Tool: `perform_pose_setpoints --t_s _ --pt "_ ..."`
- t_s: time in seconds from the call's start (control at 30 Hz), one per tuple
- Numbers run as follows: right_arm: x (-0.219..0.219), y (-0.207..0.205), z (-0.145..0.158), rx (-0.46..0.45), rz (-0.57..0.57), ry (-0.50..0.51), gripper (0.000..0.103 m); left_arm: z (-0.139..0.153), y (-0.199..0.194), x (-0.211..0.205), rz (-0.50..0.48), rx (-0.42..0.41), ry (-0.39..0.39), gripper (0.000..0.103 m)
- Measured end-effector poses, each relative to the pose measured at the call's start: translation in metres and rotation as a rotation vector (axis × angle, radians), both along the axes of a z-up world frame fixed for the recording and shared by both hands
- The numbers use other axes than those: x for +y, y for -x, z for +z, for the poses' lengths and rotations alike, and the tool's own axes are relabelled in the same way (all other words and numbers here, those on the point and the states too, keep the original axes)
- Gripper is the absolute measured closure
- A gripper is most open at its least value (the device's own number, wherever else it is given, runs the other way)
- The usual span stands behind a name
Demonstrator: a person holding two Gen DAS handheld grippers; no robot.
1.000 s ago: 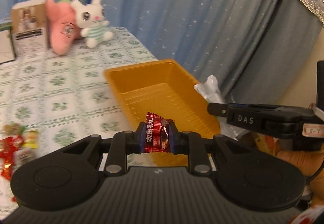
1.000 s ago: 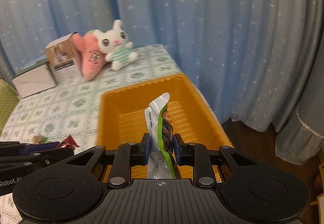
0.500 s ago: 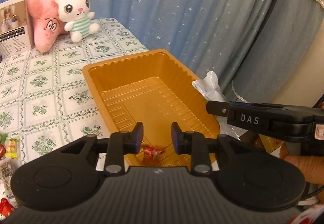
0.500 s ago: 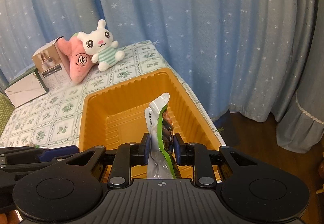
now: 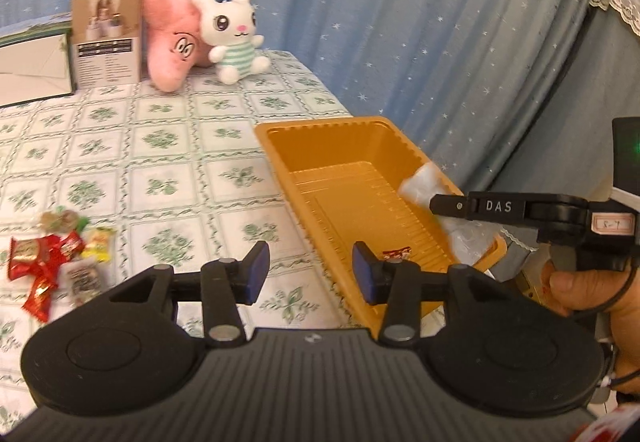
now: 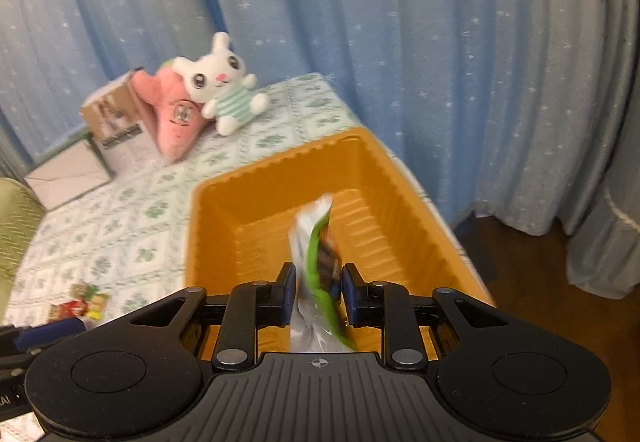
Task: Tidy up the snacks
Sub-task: 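Carry both snacks to the orange tray and open both tools to drop them, then withdraw both tools from the tray back over the table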
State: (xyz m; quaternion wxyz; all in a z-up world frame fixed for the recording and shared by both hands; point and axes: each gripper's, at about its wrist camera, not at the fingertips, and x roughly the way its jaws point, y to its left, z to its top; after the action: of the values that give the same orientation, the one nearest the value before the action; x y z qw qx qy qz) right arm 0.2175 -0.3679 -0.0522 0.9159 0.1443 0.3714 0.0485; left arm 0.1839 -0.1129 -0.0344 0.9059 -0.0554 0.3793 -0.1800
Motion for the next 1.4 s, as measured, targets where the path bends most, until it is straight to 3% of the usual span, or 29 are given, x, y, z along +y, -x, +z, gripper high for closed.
perform_pose_setpoints --t_s 0.1,0.17,0.23,0.47,0.83,1.07,1.4 --pt "0.002 0.001 0.002 -0.003 0.002 0.005 0.075 0.004 0.008 0.010 0.005 -0.010 -0.021 0.056" --pt "0.001 0.008 0.006 -0.013 -0.005 -0.007 0.058 0.006 0.014 0.018 0.015 -0.014 -0.025 0.053" --pt "0.001 0.018 0.011 -0.025 -0.019 -0.005 0.053 0.007 0.021 0.026 0.031 -0.016 -0.024 0.051" --pt "0.018 0.069 0.027 -0.024 -0.042 -0.041 0.051 0.015 0.054 0.056 0.083 -0.017 -0.011 0.037" --pt "0.082 0.132 0.046 -0.033 0.060 -0.024 0.048 0.026 0.113 0.105 0.163 -0.036 -0.053 0.023" --pt "0.110 0.154 0.045 -0.011 0.123 -0.012 0.046 0.028 0.142 0.136 0.228 -0.029 -0.074 0.021" --pt "0.124 0.163 0.043 0.006 0.152 0.019 0.045 0.028 0.155 0.153 0.285 -0.010 -0.097 0.019"
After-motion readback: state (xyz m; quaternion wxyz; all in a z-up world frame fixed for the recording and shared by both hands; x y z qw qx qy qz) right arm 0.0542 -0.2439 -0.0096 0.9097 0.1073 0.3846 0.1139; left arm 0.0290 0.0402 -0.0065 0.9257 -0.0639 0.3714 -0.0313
